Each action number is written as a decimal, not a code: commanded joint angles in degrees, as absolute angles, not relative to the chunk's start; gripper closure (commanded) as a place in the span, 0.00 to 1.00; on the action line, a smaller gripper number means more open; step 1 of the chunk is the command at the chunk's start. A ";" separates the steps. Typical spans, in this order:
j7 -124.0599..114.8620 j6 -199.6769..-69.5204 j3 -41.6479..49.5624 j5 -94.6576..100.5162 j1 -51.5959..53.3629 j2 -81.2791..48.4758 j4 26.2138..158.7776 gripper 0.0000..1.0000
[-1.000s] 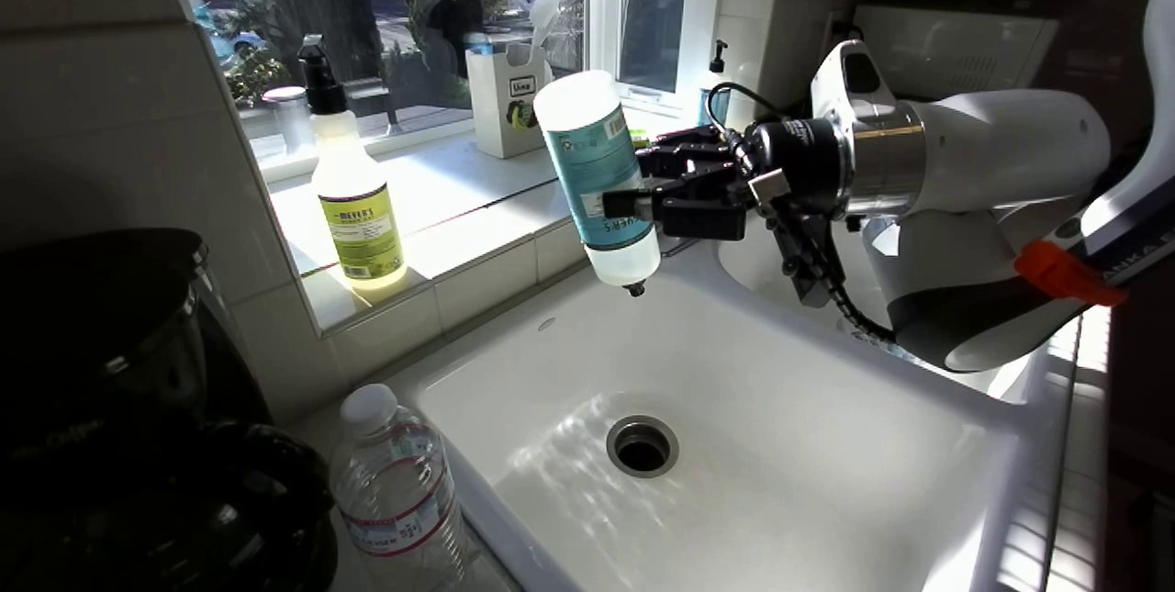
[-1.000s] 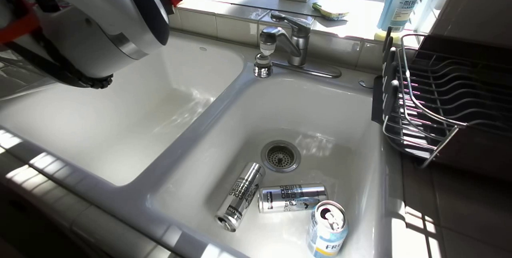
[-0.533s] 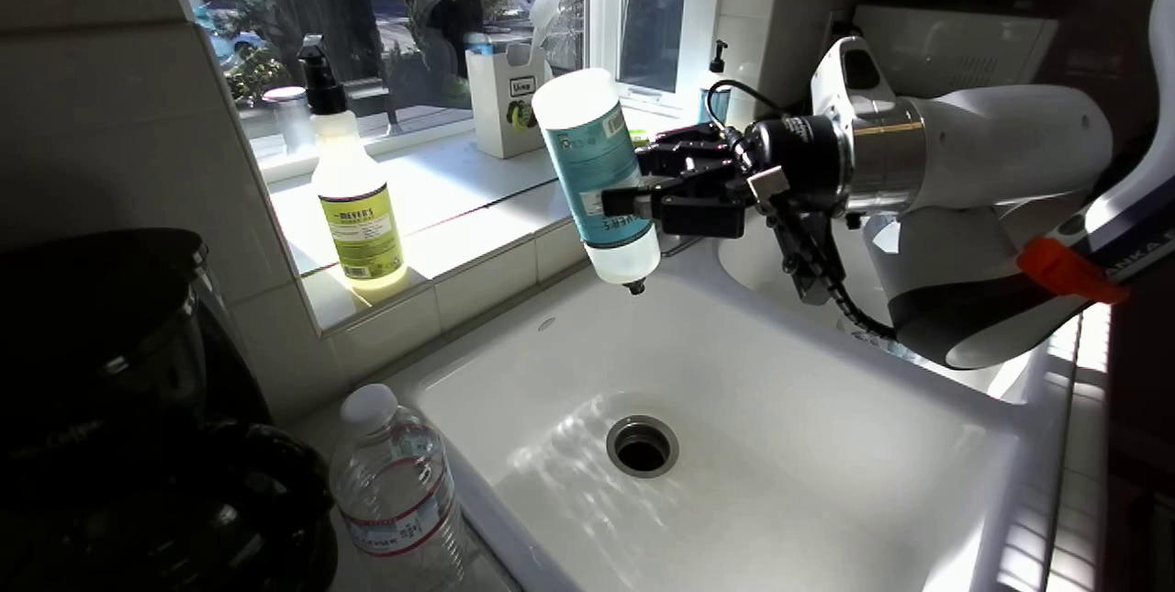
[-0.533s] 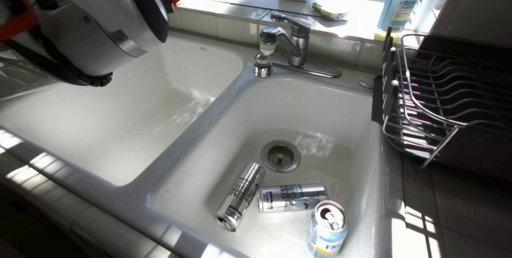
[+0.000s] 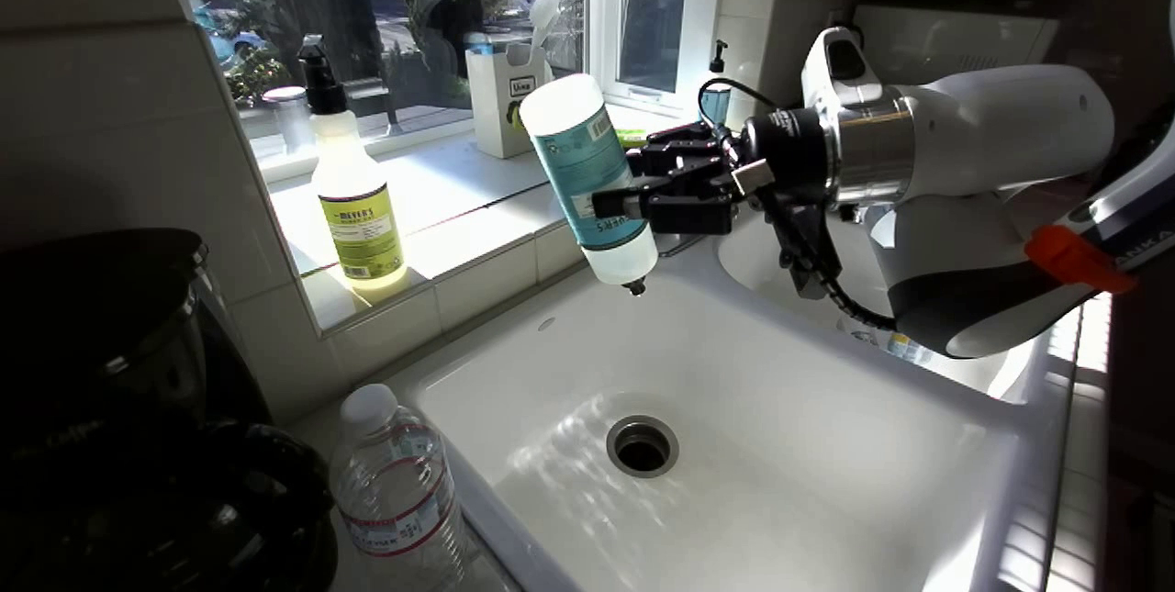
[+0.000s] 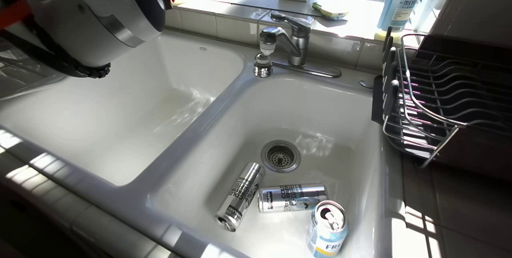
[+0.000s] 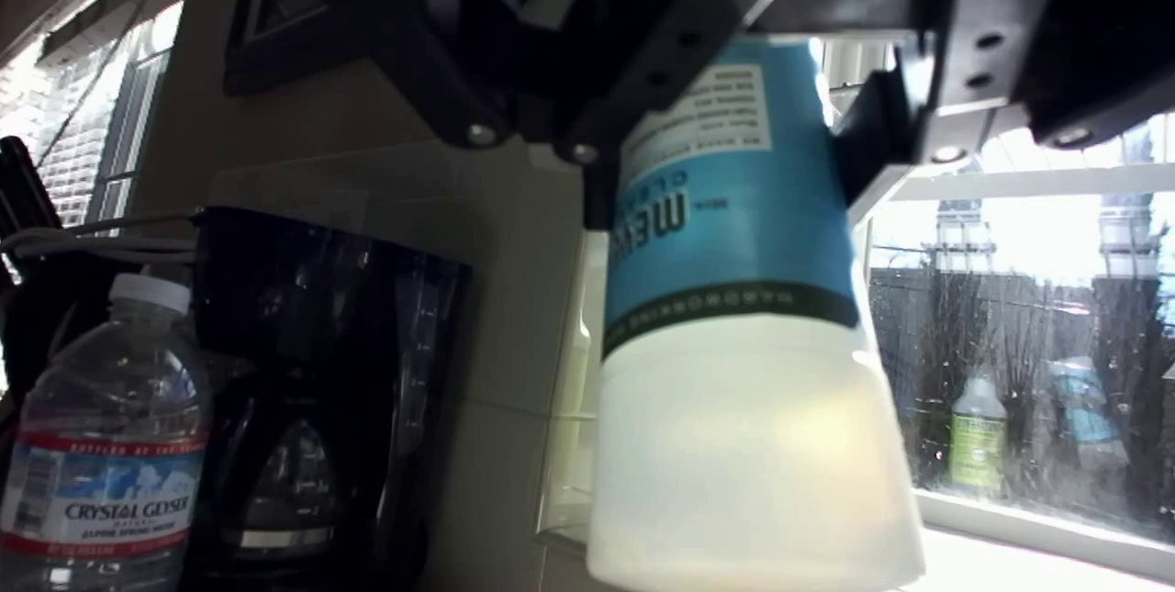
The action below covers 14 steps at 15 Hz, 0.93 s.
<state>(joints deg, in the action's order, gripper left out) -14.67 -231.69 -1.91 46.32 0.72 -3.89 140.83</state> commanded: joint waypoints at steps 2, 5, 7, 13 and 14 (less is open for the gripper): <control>-18.86 -223.69 -2.23 47.96 0.91 -0.27 140.59 0.68; -20.07 -216.32 -2.44 47.44 1.02 2.04 140.29 0.68; -21.01 -209.84 -2.70 47.67 1.15 3.80 139.64 0.68; -22.73 -187.18 -4.11 46.92 3.28 8.29 136.92 0.68; -22.26 -182.62 -4.40 46.15 3.89 8.95 136.38 0.68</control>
